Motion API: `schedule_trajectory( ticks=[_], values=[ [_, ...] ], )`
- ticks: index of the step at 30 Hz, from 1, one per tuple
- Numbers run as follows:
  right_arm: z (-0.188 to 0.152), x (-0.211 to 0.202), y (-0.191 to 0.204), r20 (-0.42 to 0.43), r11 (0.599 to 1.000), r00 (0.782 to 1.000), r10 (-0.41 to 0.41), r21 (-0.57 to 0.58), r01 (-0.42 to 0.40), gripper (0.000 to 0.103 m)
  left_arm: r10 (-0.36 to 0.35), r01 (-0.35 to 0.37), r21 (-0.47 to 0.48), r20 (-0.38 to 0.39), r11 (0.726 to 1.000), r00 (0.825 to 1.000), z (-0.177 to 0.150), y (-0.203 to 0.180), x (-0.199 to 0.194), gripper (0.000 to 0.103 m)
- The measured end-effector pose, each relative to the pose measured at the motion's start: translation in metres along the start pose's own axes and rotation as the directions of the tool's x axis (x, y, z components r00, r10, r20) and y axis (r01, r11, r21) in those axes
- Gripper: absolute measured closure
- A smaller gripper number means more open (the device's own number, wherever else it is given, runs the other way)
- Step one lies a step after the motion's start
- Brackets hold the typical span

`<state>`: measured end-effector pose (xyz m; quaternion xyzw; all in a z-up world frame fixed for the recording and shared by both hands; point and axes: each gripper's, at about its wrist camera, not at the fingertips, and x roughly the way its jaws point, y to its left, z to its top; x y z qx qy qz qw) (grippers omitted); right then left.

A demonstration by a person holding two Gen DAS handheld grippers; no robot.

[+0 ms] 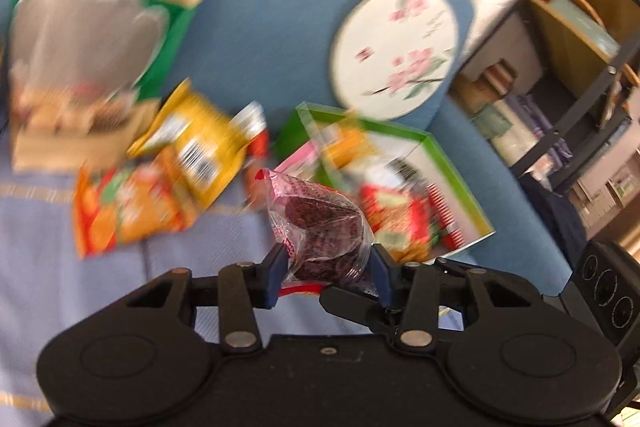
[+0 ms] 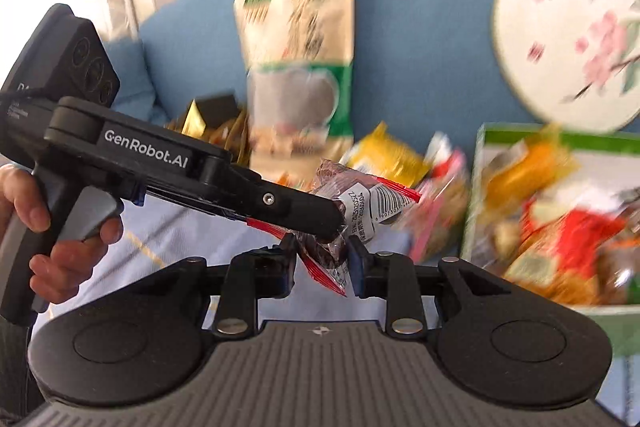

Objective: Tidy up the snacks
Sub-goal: 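Carry the dried fruit bag into the green box and open both tools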

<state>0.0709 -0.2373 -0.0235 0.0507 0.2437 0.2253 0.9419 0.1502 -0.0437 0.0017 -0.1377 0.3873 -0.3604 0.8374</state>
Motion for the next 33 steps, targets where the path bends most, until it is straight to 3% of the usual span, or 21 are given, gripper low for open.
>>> schedule_trajectory(
  ticks=[11, 21, 28, 29, 30, 31, 33],
  values=[
    [0.017, -0.049, -0.072, 0.149, 0.974, 0.969, -0.197, 0.144, 0.175, 0.055, -0.092, 0.096, 0.161, -0.028, 0.982, 0.995, 0.052, -0.074, 0.074, 0.036],
    [0.011, -0.061, -0.12, 0.144, 0.921, 0.931, -0.337, 0.257, 0.294, 0.056, -0.15, 0.164, 0.213, -0.08, 0.963, 0.985, 0.062, -0.109, 0.14, 0.036],
    [0.002, -0.059, -0.135, 0.107, 0.9, 0.92, -0.376, 0.278, 0.335, 0.055, -0.115, 0.132, 0.232, -0.086, 0.964, 0.99, 0.056, -0.112, 0.163, 0.035],
    [0.001, -0.057, -0.135, 0.101, 0.898, 0.918, -0.384, 0.272, 0.346, 0.054, -0.104, 0.122, 0.228, -0.087, 0.966, 0.991, 0.055, -0.111, 0.164, 0.032],
    [0.0, -0.054, -0.135, 0.093, 0.893, 0.911, -0.401, 0.262, 0.366, 0.045, -0.096, 0.113, 0.224, -0.084, 0.968, 0.992, 0.053, -0.109, 0.163, 0.013],
    [-0.001, -0.053, -0.135, 0.087, 0.883, 0.899, -0.429, 0.251, 0.397, 0.035, -0.09, 0.105, 0.222, -0.074, 0.969, 0.993, 0.051, -0.107, 0.16, 0.0],
    [-0.002, -0.051, -0.134, 0.073, 0.871, 0.884, -0.463, 0.224, 0.438, 0.014, -0.063, 0.067, 0.227, -0.025, 0.972, 0.998, 0.048, -0.104, 0.149, 0.0]
  ],
)
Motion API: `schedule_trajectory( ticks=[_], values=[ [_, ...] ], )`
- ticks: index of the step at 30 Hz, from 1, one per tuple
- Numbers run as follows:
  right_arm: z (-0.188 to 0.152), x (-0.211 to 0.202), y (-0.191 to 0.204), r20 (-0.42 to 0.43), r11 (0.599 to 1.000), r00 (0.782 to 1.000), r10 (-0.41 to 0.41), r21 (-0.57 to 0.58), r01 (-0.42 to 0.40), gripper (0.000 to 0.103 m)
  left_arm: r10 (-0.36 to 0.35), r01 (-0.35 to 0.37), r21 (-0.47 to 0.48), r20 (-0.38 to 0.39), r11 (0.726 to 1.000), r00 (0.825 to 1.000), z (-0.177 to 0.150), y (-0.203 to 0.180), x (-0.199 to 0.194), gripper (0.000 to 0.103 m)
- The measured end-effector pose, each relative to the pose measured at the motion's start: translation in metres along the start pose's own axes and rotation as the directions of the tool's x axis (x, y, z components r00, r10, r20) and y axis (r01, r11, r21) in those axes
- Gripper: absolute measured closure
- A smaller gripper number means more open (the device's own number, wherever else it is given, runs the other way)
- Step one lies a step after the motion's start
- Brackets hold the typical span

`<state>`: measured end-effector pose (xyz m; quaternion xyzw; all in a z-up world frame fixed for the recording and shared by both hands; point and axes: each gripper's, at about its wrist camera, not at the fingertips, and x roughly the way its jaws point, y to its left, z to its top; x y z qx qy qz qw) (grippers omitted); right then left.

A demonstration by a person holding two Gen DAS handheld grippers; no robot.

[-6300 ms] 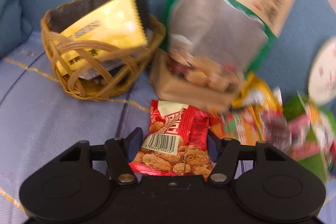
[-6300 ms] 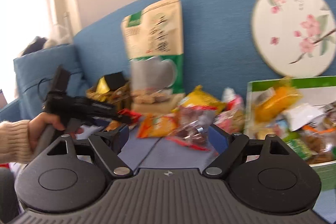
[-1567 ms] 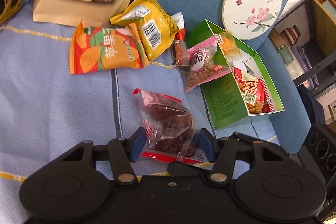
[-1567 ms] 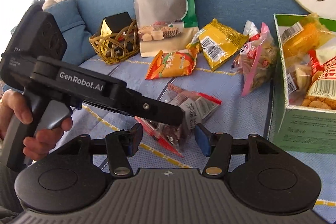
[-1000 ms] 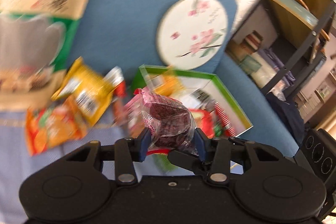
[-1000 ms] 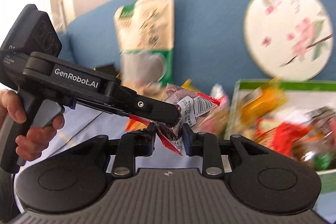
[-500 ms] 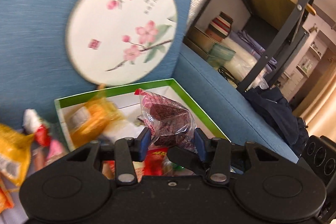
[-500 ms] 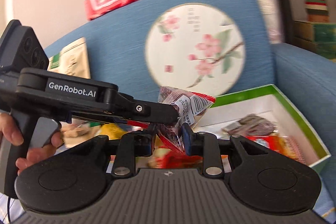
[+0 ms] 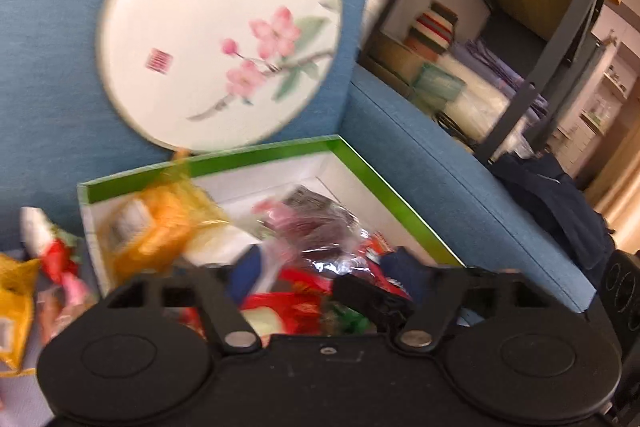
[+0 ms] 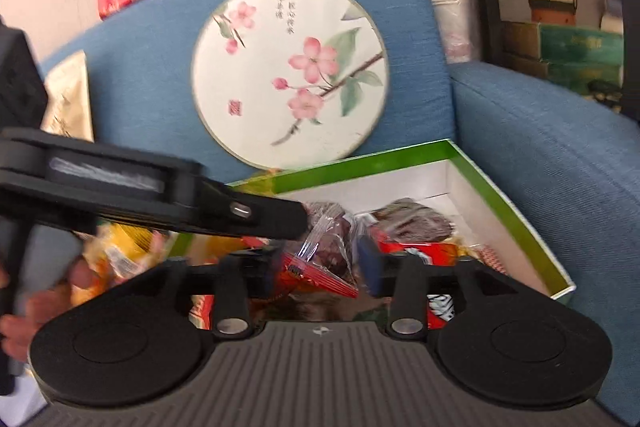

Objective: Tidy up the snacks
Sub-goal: 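Carry the dried fruit bag into the green box and open both tools, then lower both open tools toward the orange chip packet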

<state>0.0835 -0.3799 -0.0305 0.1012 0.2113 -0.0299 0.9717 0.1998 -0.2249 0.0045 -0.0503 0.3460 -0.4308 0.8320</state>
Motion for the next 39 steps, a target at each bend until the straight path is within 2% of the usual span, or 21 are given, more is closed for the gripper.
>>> schedule_trajectory(
  ticks=[3, 4, 10, 15, 18, 19, 22, 25, 26, 29, 32, 33, 35, 37, 38, 39],
  values=[
    [0.002, -0.006, 0.004, 0.027, 1.0, 1.0, 0.001, -0.015, -0.001, 0.001, 0.043, -0.043, 0.009, 0.037, 0.999, 0.998, -0.005, 0.004, -0.018, 0.0],
    [0.003, -0.009, 0.007, 0.04, 1.0, 0.999, 0.009, -0.02, -0.009, 0.0, 0.054, -0.054, 0.0, 0.038, 0.999, 0.998, -0.007, 0.006, -0.024, 0.0],
    [0.002, -0.017, 0.039, 0.05, 0.989, 0.995, 0.085, -0.129, -0.078, 0.0, 0.135, -0.127, -0.101, 0.079, 0.987, 0.988, -0.03, 0.031, -0.077, 0.0],
    [-0.005, -0.019, 0.069, 0.018, 0.966, 0.983, 0.184, -0.188, -0.177, 0.0, 0.255, -0.232, -0.185, 0.108, 0.955, 0.961, -0.063, 0.067, -0.129, 0.0],
    [-0.012, -0.016, 0.084, -0.026, 0.945, 0.96, 0.28, -0.166, -0.281, 0.0, 0.347, -0.319, -0.243, 0.084, 0.916, 0.934, -0.076, 0.092, -0.15, 0.0],
    [-0.014, -0.015, 0.088, -0.045, 0.934, 0.945, 0.324, -0.145, -0.327, 0.0, 0.375, -0.346, -0.255, 0.071, 0.903, 0.924, -0.079, 0.1, -0.154, 0.0],
    [-0.021, -0.01, 0.101, -0.109, 0.881, 0.882, 0.458, -0.076, -0.467, 0.0, 0.448, -0.414, -0.285, 0.066, 0.865, 0.892, -0.083, 0.12, -0.161, 0.0],
    [-0.028, -0.007, 0.113, -0.142, 0.839, 0.833, 0.535, -0.029, -0.544, 0.0, 0.465, -0.423, -0.323, 0.061, 0.847, 0.883, -0.083, 0.145, -0.158, 0.0],
    [-0.03, -0.006, 0.116, -0.154, 0.83, 0.822, 0.548, -0.02, -0.557, 0.0, 0.474, -0.429, -0.34, 0.057, 0.837, 0.879, -0.082, 0.154, -0.155, 0.0],
    [-0.038, -0.002, 0.125, -0.188, 0.829, 0.818, 0.544, -0.033, -0.559, 0.0, 0.488, -0.439, -0.391, 0.029, 0.809, 0.872, -0.084, 0.18, -0.148, 0.0],
    [-0.043, 0.0, 0.13, -0.21, 0.835, 0.823, 0.527, -0.054, -0.548, 0.0, 0.452, -0.404, -0.475, -0.015, 0.782, 0.892, -0.087, 0.202, -0.138, 0.0],
    [-0.044, 0.0, 0.129, -0.213, 0.835, 0.823, 0.526, -0.056, -0.548, 0.0, 0.442, -0.394, -0.486, -0.019, 0.78, 0.897, -0.088, 0.205, -0.135, 0.0],
    [-0.045, 0.002, 0.131, -0.217, 0.833, 0.822, 0.526, -0.063, -0.55, 0.0, 0.455, -0.406, -0.45, 0.002, 0.796, 0.89, -0.088, 0.202, -0.133, 0.0],
    [-0.045, 0.004, 0.132, -0.224, 0.833, 0.822, 0.524, -0.066, -0.549, 0.0, 0.459, -0.424, -0.402, -0.011, 0.811, 0.888, -0.087, 0.198, -0.128, 0.039],
    [-0.046, 0.005, 0.131, -0.228, 0.832, 0.82, 0.524, -0.067, -0.55, 0.0, 0.442, -0.416, -0.38, -0.02, 0.826, 0.897, -0.088, 0.197, -0.128, 0.08],
    [-0.047, 0.006, 0.132, -0.234, 0.832, 0.819, 0.524, -0.067, -0.551, 0.0, 0.406, -0.386, -0.38, -0.03, 0.841, 0.914, -0.089, 0.196, -0.128, 0.1]
  ],
)
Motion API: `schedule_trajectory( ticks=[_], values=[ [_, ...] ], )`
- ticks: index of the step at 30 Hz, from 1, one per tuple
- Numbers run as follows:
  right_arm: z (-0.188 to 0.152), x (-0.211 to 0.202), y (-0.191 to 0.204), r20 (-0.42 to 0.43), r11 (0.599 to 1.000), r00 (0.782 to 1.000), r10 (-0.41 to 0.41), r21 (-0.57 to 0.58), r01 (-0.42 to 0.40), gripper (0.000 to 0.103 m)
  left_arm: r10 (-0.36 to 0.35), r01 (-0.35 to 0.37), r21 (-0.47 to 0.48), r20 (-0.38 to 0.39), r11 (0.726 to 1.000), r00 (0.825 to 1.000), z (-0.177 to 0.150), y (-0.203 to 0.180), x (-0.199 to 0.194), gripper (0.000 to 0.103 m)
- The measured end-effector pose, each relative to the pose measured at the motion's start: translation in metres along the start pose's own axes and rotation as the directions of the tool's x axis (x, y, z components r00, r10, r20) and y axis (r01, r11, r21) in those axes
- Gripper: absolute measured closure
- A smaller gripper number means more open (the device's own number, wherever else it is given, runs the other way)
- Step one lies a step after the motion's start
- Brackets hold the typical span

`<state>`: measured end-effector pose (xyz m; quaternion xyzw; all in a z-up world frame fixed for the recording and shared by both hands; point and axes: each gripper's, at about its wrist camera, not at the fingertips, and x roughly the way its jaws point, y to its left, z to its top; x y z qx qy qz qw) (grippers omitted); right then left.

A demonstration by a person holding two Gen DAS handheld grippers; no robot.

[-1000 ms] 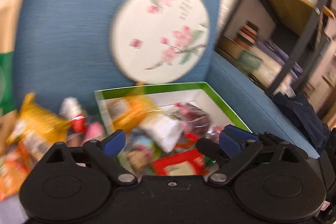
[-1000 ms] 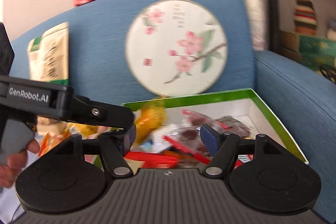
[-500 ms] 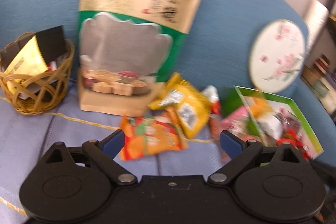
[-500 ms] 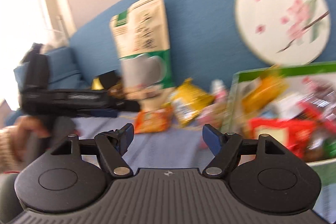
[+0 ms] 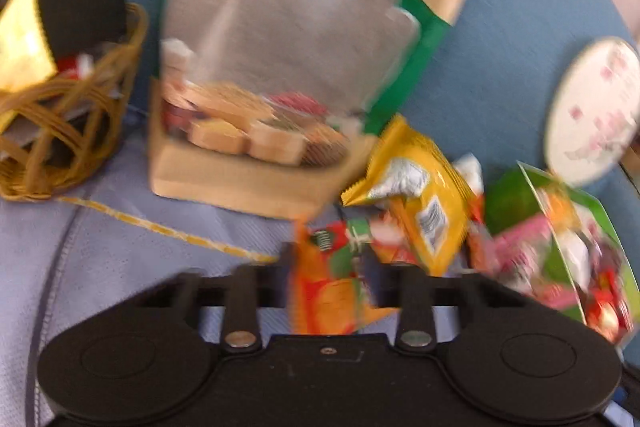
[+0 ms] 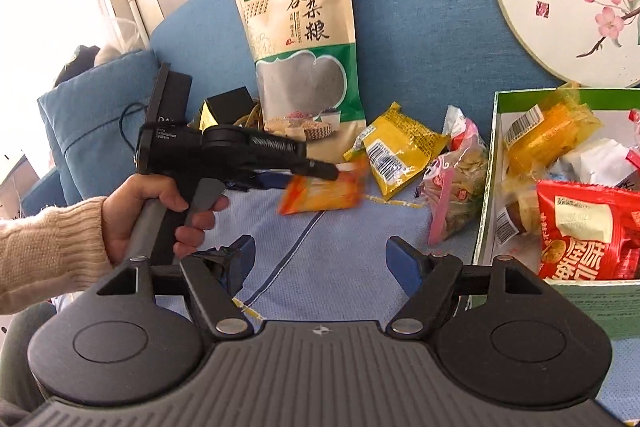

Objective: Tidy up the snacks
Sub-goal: 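Lower both open tools toward the orange chip packet, then close both tools together on the orange chip packet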

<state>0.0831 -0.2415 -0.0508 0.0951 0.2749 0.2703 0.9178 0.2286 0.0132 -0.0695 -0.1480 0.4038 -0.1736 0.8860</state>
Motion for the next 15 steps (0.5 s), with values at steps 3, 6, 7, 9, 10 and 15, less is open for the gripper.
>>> schedule_trajectory(
  ticks=[3, 6, 7, 9, 10, 15],
  values=[
    [-0.003, 0.003, 0.002, -0.019, 1.0, 1.0, 0.004, -0.012, -0.004, 0.0, -0.086, 0.091, 0.04, -0.103, 0.995, 0.991, -0.015, -0.003, -0.005, 0.103],
    [-0.006, 0.007, 0.006, -0.047, 0.999, 0.999, -0.012, -0.039, 0.01, 0.0, -0.163, 0.179, 0.086, -0.166, 0.98, 0.973, -0.036, -0.01, -0.021, 0.103],
    [-0.007, 0.008, 0.007, -0.056, 0.999, 0.998, -0.015, -0.043, 0.012, 0.0, -0.182, 0.199, 0.082, -0.184, 0.976, 0.966, -0.042, -0.011, -0.027, 0.103],
    [-0.009, 0.01, 0.007, -0.07, 0.999, 0.998, -0.011, -0.037, 0.009, 0.0, -0.196, 0.218, 0.108, -0.183, 0.97, 0.963, -0.051, -0.015, -0.042, 0.103],
    [-0.01, 0.011, 0.007, -0.08, 0.999, 0.997, -0.012, -0.037, 0.009, 0.0, -0.188, 0.21, 0.124, -0.166, 0.97, 0.968, -0.052, -0.016, -0.05, 0.103],
    [-0.015, 0.019, 0.006, -0.128, 0.998, 0.99, -0.053, -0.038, 0.048, 0.0, -0.208, 0.216, 0.107, -0.083, 0.971, 0.975, -0.036, -0.019, -0.07, 0.063]
  ],
)
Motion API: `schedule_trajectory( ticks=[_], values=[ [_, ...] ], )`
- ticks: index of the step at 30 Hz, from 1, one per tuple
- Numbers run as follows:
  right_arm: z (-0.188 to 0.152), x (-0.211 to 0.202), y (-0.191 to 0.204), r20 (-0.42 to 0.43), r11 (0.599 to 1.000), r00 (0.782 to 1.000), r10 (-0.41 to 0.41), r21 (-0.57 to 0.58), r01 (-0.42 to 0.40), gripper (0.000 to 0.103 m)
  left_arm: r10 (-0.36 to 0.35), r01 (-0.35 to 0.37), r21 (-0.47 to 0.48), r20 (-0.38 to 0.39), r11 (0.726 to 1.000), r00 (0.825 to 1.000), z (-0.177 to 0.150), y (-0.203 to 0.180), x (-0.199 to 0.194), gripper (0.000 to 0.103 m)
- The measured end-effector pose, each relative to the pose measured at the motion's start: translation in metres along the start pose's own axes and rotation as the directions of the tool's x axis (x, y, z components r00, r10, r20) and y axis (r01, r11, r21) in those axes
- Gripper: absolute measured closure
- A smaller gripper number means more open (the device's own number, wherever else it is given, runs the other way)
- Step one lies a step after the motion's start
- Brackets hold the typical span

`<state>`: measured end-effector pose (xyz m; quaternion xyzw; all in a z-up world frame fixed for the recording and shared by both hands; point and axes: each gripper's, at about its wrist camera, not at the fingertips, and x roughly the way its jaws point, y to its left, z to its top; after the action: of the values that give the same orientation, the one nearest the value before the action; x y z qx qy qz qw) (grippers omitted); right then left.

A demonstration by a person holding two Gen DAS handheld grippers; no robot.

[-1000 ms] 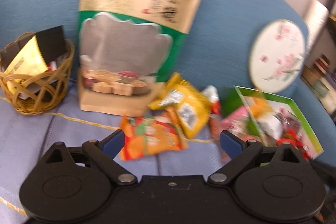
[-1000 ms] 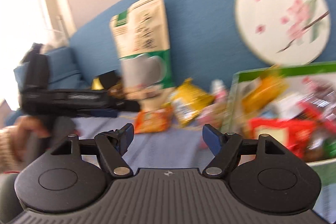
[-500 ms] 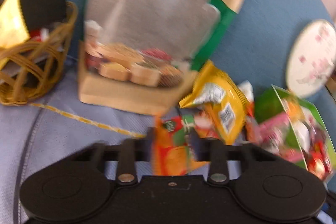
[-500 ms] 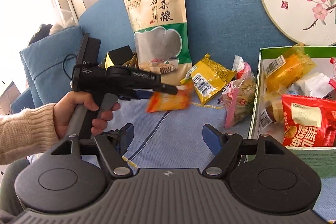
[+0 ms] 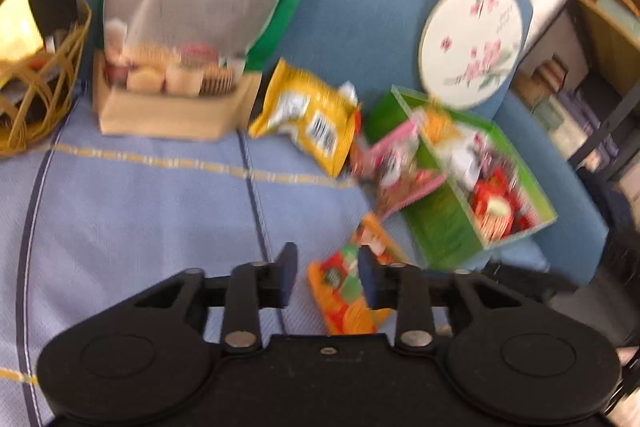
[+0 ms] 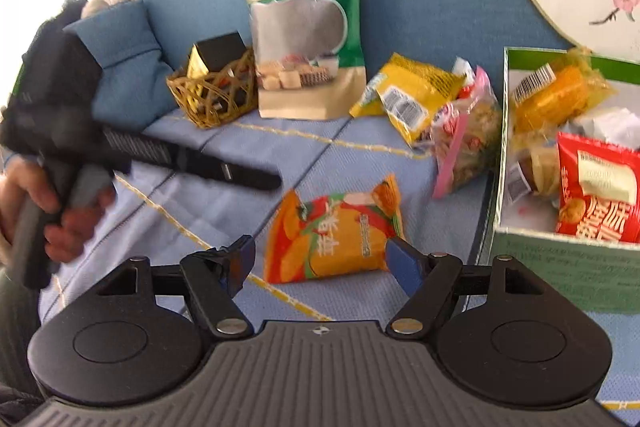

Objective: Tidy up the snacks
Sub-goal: 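Close both tools together on the orange chip packet, then carry the orange chip packet into the green box and open both tools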

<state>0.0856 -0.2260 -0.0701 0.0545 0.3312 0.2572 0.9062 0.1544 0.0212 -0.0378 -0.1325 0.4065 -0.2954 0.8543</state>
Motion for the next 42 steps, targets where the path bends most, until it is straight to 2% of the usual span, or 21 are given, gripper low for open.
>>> schedule_trajectory(
  ticks=[1, 3, 5, 10, 13, 16, 17, 19, 20, 21, 23, 24, 27, 28, 29, 30, 31, 33, 34, 38, 42],
  values=[
    [-0.001, 0.001, -0.001, -0.004, 1.0, 1.0, -0.01, 0.004, 0.01, 0.0, -0.006, 0.006, -0.005, 0.0, 1.0, 1.0, 0.003, -0.002, 0.003, 0.059],
    [-0.001, 0.002, -0.002, -0.005, 1.0, 1.0, -0.014, 0.009, 0.014, 0.0, -0.019, 0.019, -0.005, -0.014, 1.0, 1.0, 0.001, -0.006, 0.007, 0.039],
    [-0.002, 0.001, -0.003, 0.006, 0.999, 1.0, -0.029, 0.012, 0.029, 0.0, -0.02, 0.02, -0.01, -0.039, 1.0, 0.999, -0.003, -0.009, 0.011, 0.03],
    [-0.002, 0.002, -0.006, 0.039, 0.998, 0.997, -0.068, 0.015, 0.067, 0.0, -0.057, 0.051, -0.113, -0.051, 0.992, 0.997, -0.019, -0.004, 0.015, 0.03],
    [-0.006, 0.01, -0.008, 0.031, 0.995, 0.995, -0.091, 0.03, 0.09, 0.0, -0.057, 0.049, -0.138, -0.06, 0.989, 0.997, -0.022, 0.0, 0.022, 0.034],
    [-0.009, 0.02, -0.013, -0.005, 0.996, 0.998, -0.068, 0.055, 0.068, 0.0, -0.058, 0.049, -0.146, -0.057, 0.988, 0.997, -0.025, 0.001, 0.025, 0.046],
    [-0.01, 0.02, -0.012, 0.003, 0.996, 0.997, -0.071, 0.056, 0.071, 0.002, -0.063, 0.053, -0.154, -0.058, 0.987, 0.996, -0.026, 0.002, 0.027, 0.049],
    [-0.009, 0.018, -0.013, 0.002, 0.996, 0.998, -0.058, 0.068, 0.058, 0.014, -0.065, 0.056, -0.17, -0.053, 0.984, 0.996, -0.028, 0.003, 0.031, 0.049],
    [-0.009, 0.018, -0.013, 0.001, 0.995, 0.998, -0.057, 0.079, 0.057, 0.014, -0.065, 0.057, -0.173, -0.047, 0.983, 0.997, -0.028, 0.003, 0.032, 0.051],
    [-0.01, 0.018, -0.014, 0.003, 0.995, 0.998, -0.059, 0.086, 0.058, 0.014, -0.063, 0.055, -0.174, -0.042, 0.983, 0.997, -0.029, 0.003, 0.032, 0.057],
    [-0.01, 0.018, -0.014, 0.007, 0.994, 0.998, -0.067, 0.085, 0.066, 0.014, -0.059, 0.052, -0.175, -0.036, 0.983, 0.998, -0.029, 0.004, 0.034, 0.063],
    [-0.01, 0.018, -0.014, 0.012, 0.994, 0.997, -0.075, 0.085, 0.074, 0.017, -0.057, 0.05, -0.175, -0.037, 0.983, 0.998, -0.03, 0.005, 0.035, 0.073],
    [-0.011, 0.018, -0.016, 0.022, 0.991, 0.998, -0.066, 0.122, 0.063, 0.015, -0.043, 0.035, -0.167, -0.042, 0.985, 0.998, -0.03, 0.005, 0.037, 0.09],
    [-0.011, 0.018, -0.015, 0.022, 0.991, 0.997, -0.07, 0.119, 0.067, 0.021, -0.035, 0.028, -0.164, -0.042, 0.986, 0.999, -0.03, 0.005, 0.037, 0.09],
    [-0.011, 0.019, -0.014, 0.024, 0.991, 0.997, -0.075, 0.115, 0.072, 0.026, -0.026, 0.019, -0.158, -0.041, 0.987, 0.999, -0.03, 0.003, 0.036, 0.098],
    [-0.01, 0.017, -0.014, 0.027, 0.99, 0.996, -0.082, 0.114, 0.078, 0.037, -0.02, 0.013, -0.154, -0.04, 0.988, 0.999, -0.03, 0.002, 0.036, 0.103],
    [-0.01, 0.015, -0.013, 0.035, 0.989, 0.996, -0.088, 0.123, 0.083, 0.049, -0.021, 0.015, -0.154, -0.038, 0.988, 0.999, -0.03, 0.002, 0.035, 0.103],
    [-0.007, 0.008, -0.012, 0.059, 0.988, 0.994, -0.087, 0.132, 0.079, 0.067, -0.014, 0.009, -0.151, -0.03, 0.989, 0.999, -0.028, -0.001, 0.031, 0.103],
    [-0.005, 0.005, -0.01, 0.074, 0.988, 0.992, -0.098, 0.124, 0.088, 0.072, -0.018, 0.015, -0.146, -0.022, 0.989, 1.0, -0.026, -0.003, 0.029, 0.103],
    [0.003, -0.009, -0.004, 0.142, 0.991, 0.983, -0.112, 0.094, 0.1, 0.074, -0.037, 0.04, -0.124, 0.02, 0.991, 0.999, -0.013, -0.015, 0.018, 0.103],
    [0.012, -0.029, -0.01, 0.206, 0.988, 0.97, -0.125, 0.116, 0.102, 0.075, -0.074, 0.078, -0.081, 0.061, 0.994, 0.995, 0.007, -0.035, 0.013, 0.103]
  ],
)
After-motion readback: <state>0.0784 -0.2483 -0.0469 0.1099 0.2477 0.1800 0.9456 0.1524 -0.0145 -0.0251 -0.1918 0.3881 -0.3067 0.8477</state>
